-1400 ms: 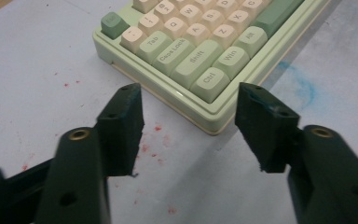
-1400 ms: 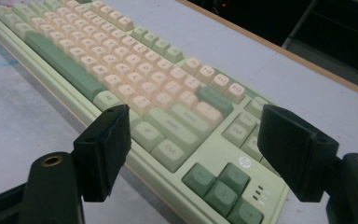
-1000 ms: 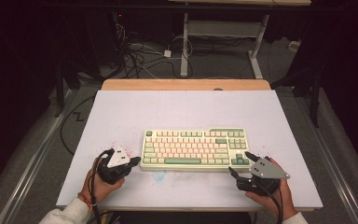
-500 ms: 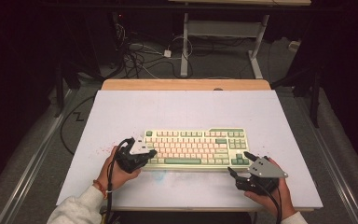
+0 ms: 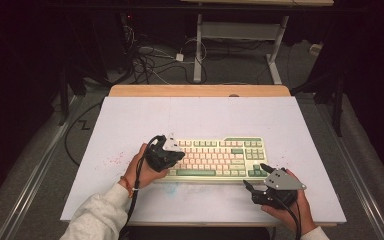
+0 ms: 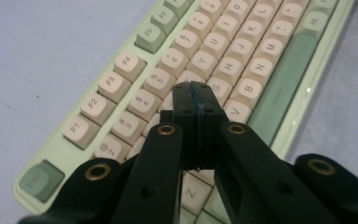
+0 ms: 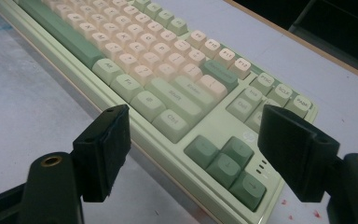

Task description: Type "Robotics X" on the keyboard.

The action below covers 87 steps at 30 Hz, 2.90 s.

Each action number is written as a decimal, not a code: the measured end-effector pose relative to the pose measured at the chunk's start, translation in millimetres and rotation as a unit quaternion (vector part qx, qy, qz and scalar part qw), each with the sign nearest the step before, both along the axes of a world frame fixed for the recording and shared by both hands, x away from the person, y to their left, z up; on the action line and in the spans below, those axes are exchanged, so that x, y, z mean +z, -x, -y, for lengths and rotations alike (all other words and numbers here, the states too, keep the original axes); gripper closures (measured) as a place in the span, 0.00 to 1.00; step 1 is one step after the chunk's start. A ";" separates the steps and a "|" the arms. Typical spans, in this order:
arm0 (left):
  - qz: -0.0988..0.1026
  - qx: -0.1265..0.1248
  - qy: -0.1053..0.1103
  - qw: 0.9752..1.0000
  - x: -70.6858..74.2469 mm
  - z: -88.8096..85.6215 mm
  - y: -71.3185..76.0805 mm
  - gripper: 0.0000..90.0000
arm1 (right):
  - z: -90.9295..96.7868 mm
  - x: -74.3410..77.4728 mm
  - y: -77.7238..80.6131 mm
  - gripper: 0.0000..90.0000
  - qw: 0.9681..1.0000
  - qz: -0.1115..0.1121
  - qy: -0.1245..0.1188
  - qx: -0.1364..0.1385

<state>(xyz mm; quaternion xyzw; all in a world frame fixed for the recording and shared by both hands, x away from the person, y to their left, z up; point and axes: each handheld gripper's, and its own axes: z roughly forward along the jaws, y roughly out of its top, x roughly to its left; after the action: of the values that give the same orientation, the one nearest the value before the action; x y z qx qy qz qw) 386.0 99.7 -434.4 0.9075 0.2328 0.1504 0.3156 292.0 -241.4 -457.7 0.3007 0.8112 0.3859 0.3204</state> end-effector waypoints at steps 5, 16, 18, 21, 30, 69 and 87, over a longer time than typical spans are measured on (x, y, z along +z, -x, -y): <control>-0.005 -0.006 -0.011 1.000 -3.4 12.7 -8.3 0.97 | 0.1 -1.4 -0.7 0.29 1.000 -0.003 0.003 0.000; -0.013 -0.006 -0.027 1.000 -10.4 30.1 -22.1 0.97 | -1.6 -3.6 -1.1 0.29 1.000 -0.008 0.006 0.005; -0.013 -0.007 -0.028 1.000 -10.3 31.9 -22.7 0.97 | -1.8 -4.0 -1.2 0.29 1.000 -0.009 0.008 0.005; -0.011 -0.009 -0.032 0.999 -10.8 34.2 -21.9 0.97 | -2.1 -4.4 -1.1 0.29 1.000 -0.010 0.010 0.006; 0.000 -0.011 -0.027 1.000 -6.9 31.6 -17.5 0.97 | -2.9 -3.6 -0.7 0.29 1.000 -0.008 0.015 0.009; 0.127 0.011 0.041 0.991 14.7 -15.6 27.5 0.21 | -1.2 -0.4 -0.7 0.31 1.000 -0.006 0.005 0.009; 0.160 0.033 0.025 0.986 4.1 -57.2 54.2 0.20 | -2.1 4.2 -0.8 0.56 1.000 -0.018 -0.002 0.014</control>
<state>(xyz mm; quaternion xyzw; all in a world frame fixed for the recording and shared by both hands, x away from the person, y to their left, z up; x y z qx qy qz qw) 331.8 156.9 -430.3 0.8553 0.2123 0.2984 0.3665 292.8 -239.3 -453.4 0.2965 0.8201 0.3871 0.2995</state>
